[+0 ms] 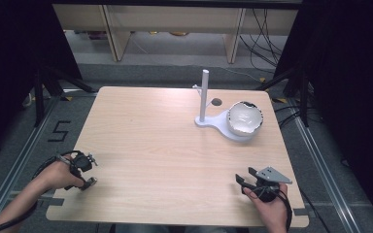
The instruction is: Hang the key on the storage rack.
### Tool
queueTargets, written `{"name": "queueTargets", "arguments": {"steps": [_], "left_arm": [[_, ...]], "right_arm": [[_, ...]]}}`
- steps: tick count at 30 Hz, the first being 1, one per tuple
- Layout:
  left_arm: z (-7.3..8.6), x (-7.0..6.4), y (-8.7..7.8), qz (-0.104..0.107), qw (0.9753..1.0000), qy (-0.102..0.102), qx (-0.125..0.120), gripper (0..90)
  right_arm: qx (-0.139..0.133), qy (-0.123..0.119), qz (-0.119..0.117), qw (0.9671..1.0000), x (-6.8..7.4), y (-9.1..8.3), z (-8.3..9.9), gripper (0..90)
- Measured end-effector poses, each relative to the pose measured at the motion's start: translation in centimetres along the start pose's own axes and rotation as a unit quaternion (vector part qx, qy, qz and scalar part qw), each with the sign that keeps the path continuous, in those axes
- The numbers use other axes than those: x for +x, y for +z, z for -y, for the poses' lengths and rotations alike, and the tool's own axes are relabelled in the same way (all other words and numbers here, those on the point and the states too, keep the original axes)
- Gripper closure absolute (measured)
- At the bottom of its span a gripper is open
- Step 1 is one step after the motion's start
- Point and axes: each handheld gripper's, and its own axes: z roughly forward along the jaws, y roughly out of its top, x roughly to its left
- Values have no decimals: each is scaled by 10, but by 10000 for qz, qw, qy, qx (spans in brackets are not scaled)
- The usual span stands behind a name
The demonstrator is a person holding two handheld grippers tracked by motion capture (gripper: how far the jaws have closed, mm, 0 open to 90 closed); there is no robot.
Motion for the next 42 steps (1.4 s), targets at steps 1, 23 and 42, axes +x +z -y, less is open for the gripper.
{"name": "queueTargets", "arguments": {"steps": [1, 23, 42], "left_arm": [[0, 0, 0, 10, 10000, -37, -4, 789], [-38, 1, -15, 7, 9987, 406, -320, 632], [-44, 0, -8, 175, 9997, 93, -105, 801]], "right_arm": [[4, -2, 0, 10000, 0, 0, 0, 405], [-169, -263, 33, 9995, -5, 1, -1, 404], [-67, 20, -21, 10000, -1, 0, 0, 404]]}}
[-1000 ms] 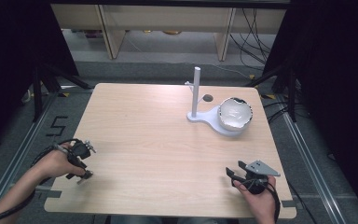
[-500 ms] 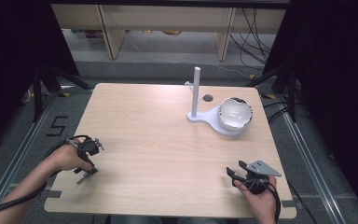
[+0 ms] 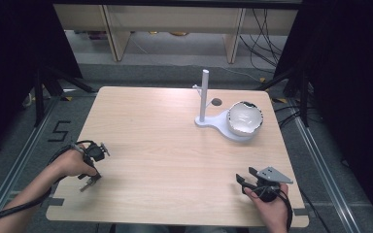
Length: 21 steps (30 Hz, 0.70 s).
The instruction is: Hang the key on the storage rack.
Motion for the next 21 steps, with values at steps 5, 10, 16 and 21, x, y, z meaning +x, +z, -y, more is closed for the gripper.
{"name": "queueTargets", "arguments": {"steps": [5, 10, 16, 21], "left_arm": [[-1, 1, 1, -30, 10000, 6, 40, 812], [-2, -1, 4, -6, 10000, -21, 61, 808], [-4, -1, 3, -14, 10000, -70, 38, 806], [-6, -1, 3, -32, 10000, -57, 28, 827]], "right_arm": [[-3, -243, 51, 9997, -3, 2, 0, 404], [46, -209, -27, 9998, -4, 1, -1, 404], [20, -167, -97, 9998, -3, 1, 0, 404], [-32, -147, -13, 9999, -3, 1, 0, 404]]}}
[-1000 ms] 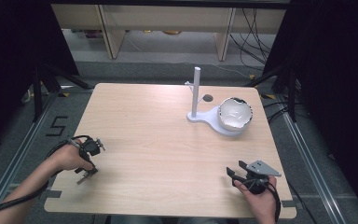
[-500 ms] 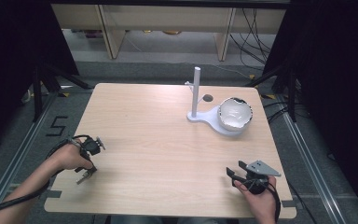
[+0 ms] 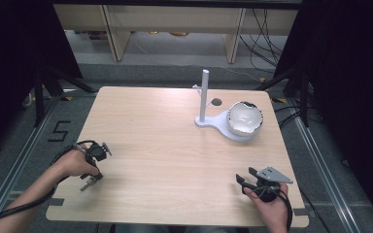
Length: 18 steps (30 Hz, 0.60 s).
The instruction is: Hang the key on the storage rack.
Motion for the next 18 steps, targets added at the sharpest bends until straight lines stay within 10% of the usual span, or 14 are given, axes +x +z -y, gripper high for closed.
{"name": "queueTargets", "arguments": {"steps": [18], "left_arm": [[3, -1, 3, 58, 9996, -261, -42, 843]], "right_arm": [[23, -7, -25, 10000, 0, 1, 0, 404]]}}
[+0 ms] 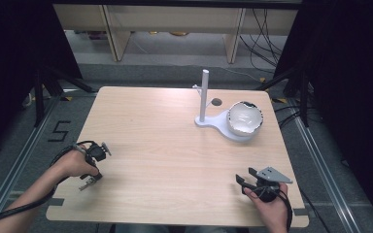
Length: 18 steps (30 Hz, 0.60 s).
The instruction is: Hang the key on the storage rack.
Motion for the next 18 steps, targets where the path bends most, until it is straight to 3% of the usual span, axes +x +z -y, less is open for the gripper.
{"name": "queueTargets", "arguments": {"steps": [1, 4, 5, 7, 10, 12, 13, 18], "left_arm": [[-1, 2, -1, -70, 9998, 163, 14, 849], [-2, 2, -2, -96, 9997, 217, 22, 878], [-2, 0, 0, -70, 9999, 96, -69, 881], [-1, -1, 0, -106, 9998, 79, -134, 887], [1, 0, -1, -122, 9997, 176, -94, 890], [3, -2, -1, -94, 9998, 24, -201, 891], [3, 0, -2, -114, 9998, 147, -123, 891], [5, -2, -1, -110, 9995, -67, -291, 892]], "right_arm": [[-26, -36, 13, 10000, 0, 0, 0, 404], [-13, -27, 4, 10000, 0, 0, 0, 404], [-3, -10, -3, 10000, 0, 0, 0, 404], [-27, -36, 17, 10000, -1, 0, 0, 404], [-14, 4, 18, 10000, -1, 0, 0, 404], [-18, 3, -17, 10000, -1, 0, 0, 404], [-4, -11, 3, 10000, 0, 0, 0, 404], [-1, -10, -1, 10000, 0, 0, 0, 404]]}}
